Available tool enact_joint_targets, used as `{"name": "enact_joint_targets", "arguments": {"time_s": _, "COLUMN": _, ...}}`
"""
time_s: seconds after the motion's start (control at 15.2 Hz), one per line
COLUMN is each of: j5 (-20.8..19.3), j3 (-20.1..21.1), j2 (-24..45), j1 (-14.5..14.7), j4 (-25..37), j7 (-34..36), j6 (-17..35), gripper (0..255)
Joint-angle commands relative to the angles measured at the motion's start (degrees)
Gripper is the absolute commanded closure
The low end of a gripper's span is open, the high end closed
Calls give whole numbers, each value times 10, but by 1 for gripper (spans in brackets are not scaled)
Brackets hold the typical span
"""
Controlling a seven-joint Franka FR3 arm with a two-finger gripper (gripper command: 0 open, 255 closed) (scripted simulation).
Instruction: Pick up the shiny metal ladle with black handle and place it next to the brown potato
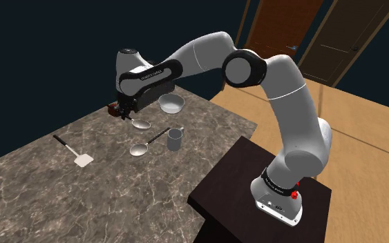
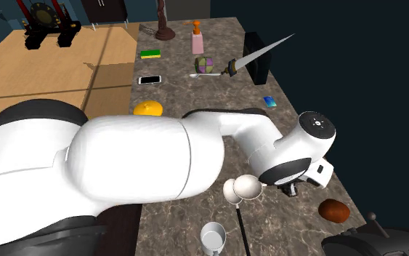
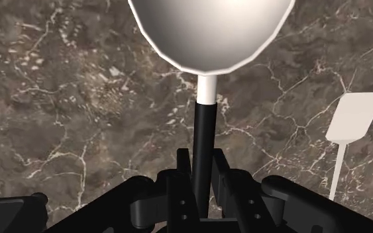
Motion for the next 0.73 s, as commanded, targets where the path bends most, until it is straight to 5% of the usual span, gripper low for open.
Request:
{"name": "enact_joint_targets", "arguments": {"time_s": 0.0, "j5": 2, "j3": -3, "j2": 35, "j1": -5, "j4": 70, "j7": -22, "j6": -36, "gripper": 255}}
{"name": "enact_joint_targets", "arguments": {"time_s": 0.26, "j5": 4, "j3": -11, "j2": 140, "j1": -2, "j4": 267, "j7": -67, "j6": -126, "gripper": 255}}
{"name": "enact_joint_targets", "arguments": {"time_s": 0.66, "j5": 2, "j3": -15, "j2": 167, "j1": 0, "j4": 268, "j7": -68, "j6": -101, "gripper": 255}}
